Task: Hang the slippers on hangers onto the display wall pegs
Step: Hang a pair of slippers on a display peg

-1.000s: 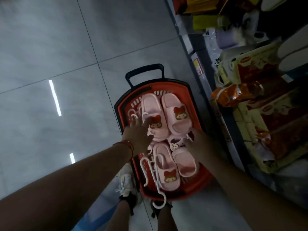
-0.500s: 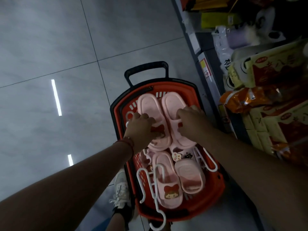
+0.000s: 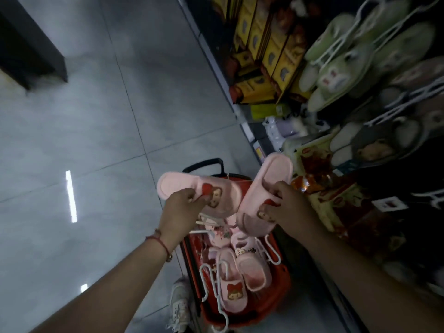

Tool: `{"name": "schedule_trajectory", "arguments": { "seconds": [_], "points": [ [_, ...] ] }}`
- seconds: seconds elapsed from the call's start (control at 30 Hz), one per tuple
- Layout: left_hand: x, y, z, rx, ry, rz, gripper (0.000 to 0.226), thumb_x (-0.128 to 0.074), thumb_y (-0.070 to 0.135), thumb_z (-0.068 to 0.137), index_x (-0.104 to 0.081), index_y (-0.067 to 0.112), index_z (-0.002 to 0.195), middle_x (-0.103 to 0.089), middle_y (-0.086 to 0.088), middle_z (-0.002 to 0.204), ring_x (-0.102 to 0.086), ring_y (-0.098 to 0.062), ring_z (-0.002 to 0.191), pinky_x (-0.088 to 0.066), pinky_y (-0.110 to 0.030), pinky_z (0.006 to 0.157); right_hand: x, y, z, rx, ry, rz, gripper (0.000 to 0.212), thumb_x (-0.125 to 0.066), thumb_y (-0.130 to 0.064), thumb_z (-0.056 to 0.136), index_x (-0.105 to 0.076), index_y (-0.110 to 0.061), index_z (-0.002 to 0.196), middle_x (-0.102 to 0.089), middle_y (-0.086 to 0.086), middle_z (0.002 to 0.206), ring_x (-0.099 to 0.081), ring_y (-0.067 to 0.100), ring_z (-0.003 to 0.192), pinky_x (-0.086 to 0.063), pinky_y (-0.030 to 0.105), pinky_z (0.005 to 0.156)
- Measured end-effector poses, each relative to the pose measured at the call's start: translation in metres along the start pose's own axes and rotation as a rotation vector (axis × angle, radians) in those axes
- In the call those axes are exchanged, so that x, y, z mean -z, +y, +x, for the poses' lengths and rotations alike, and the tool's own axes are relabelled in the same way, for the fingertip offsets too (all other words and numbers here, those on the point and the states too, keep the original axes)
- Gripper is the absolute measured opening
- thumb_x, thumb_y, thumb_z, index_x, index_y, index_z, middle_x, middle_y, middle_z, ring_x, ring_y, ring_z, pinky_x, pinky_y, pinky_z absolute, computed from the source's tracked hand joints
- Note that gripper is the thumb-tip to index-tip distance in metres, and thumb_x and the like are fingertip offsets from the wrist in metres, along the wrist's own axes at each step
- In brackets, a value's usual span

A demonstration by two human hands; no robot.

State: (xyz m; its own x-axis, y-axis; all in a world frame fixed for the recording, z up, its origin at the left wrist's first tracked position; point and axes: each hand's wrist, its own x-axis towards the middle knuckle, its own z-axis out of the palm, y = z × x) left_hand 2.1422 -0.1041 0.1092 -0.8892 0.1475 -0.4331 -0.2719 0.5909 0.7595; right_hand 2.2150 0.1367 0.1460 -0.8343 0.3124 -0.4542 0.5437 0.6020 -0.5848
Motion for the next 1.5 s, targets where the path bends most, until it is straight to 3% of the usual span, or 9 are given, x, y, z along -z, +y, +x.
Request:
{"name": "schedule_trajectory", "arguments": {
  "seconds": [0.17,0.4,0.57,0.77,0.9,1.0,1.2,1.33,1.5],
  "points": [
    [0.067,0.096,-0.042,-0.028,0.007,-0.153,0.036,-0.069,0.038,0.094,-0.074,0.004,0.083,-0.066,-0.012,0.069,-0.058,-0.021,0.062,-0.037,-0.03,0.059,0.074,-0.067,-0.074,0.027,0.136,0.204,0.044,-0.076,-0.019,0.085,-0.06,-0.024,0.126,-0.059,-0.012,0.126,-0.062,0.007,0.101,-0.06,0.03,0.07],
    [0.166,0.238,-0.094,-0.226,-0.035,-0.306,0.016,-0.07,0.031,0.095,-0.077,0.017,0.093,-0.078,0.006,0.087,-0.073,-0.016,0.089,-0.056,-0.033,0.079,0.183,-0.161,-0.161,0.213,0.381,0.07,0.046,-0.083,-0.013,0.078,-0.067,-0.03,0.118,-0.058,-0.008,0.106,-0.061,0.004,0.095,-0.048,0.013,0.071],
    [0.237,0.33,-0.127,-0.403,-0.221,-0.185,0.015,-0.065,0.025,0.097,-0.076,0.016,0.102,-0.079,0.003,0.092,-0.073,-0.012,0.085,-0.051,-0.019,0.068,0.267,-0.232,-0.207,0.303,0.565,-0.385,0.041,-0.074,-0.027,0.082,-0.065,-0.032,0.121,-0.056,-0.014,0.107,-0.048,0.018,0.113,-0.037,0.027,0.088],
    [0.275,0.4,-0.178,-0.44,-0.497,-0.205,0.034,-0.064,0.028,0.095,-0.068,0.0,0.114,-0.074,-0.014,0.099,-0.067,-0.024,0.085,-0.052,-0.034,0.076,0.346,-0.287,-0.241,0.4,0.49,-0.674,0.039,-0.068,-0.029,0.078,-0.064,-0.036,0.116,-0.06,-0.009,0.109,-0.048,0.019,0.109,-0.047,0.038,0.09],
    [0.259,0.426,-0.213,-0.251,-0.655,-0.626,0.045,-0.059,0.03,0.092,-0.068,0.002,0.127,-0.069,-0.018,0.12,-0.065,-0.031,0.1,-0.052,-0.046,0.091,0.369,-0.294,-0.252,0.563,0.373,-0.531,0.02,-0.067,-0.034,0.065,-0.067,-0.023,0.082,-0.068,-0.001,0.088,-0.059,0.019,0.086,-0.052,0.039,0.079],
    [0.24,0.438,-0.228,-0.138,-0.754,-0.914,0.045,-0.058,0.031,0.091,-0.07,0.003,0.123,-0.066,-0.021,0.127,-0.062,-0.037,0.11,-0.038,-0.054,0.111,0.372,-0.281,-0.256,0.594,0.368,-0.476,0.035,-0.081,-0.024,0.073,-0.072,-0.017,0.107,-0.064,0.002,0.108,-0.058,0.015,0.098,-0.049,0.033,0.087],
    [0.187,0.467,-0.267,-0.081,-0.666,-1.208,0.036,-0.056,0.03,0.099,-0.075,0.0,0.104,-0.075,-0.02,0.103,-0.073,-0.03,0.071,-0.059,-0.034,0.058,0.36,-0.24,-0.254,0.509,0.358,-0.32,0.036,-0.079,-0.032,0.081,-0.071,-0.021,0.115,-0.062,-0.003,0.113,-0.06,0.016,0.101,-0.052,0.033,0.09],
    [0.152,0.483,-0.287,-0.085,-0.599,-1.369,0.038,-0.062,0.023,0.096,-0.061,0.004,0.129,-0.069,-0.015,0.12,-0.066,-0.029,0.091,-0.058,-0.036,0.075,0.354,-0.214,-0.261,0.422,0.335,-0.124,0.019,-0.076,-0.03,0.084,-0.074,-0.025,0.102,-0.072,-0.008,0.096,-0.068,0.009,0.087,-0.058,0.034,0.08],
    [0.124,0.488,-0.304,-0.071,-0.59,-1.38,0.016,-0.061,0.016,0.098,-0.065,0.001,0.099,-0.075,-0.015,0.074,-0.065,-0.029,0.087,-0.061,-0.034,0.065,0.366,-0.19,-0.287,0.254,0.457,0.518,0.012,-0.068,-0.015,0.091,-0.072,-0.024,0.097,-0.074,0.002,0.098,-0.071,0.024,0.092,-0.057,0.034,0.081]
  ]
}}
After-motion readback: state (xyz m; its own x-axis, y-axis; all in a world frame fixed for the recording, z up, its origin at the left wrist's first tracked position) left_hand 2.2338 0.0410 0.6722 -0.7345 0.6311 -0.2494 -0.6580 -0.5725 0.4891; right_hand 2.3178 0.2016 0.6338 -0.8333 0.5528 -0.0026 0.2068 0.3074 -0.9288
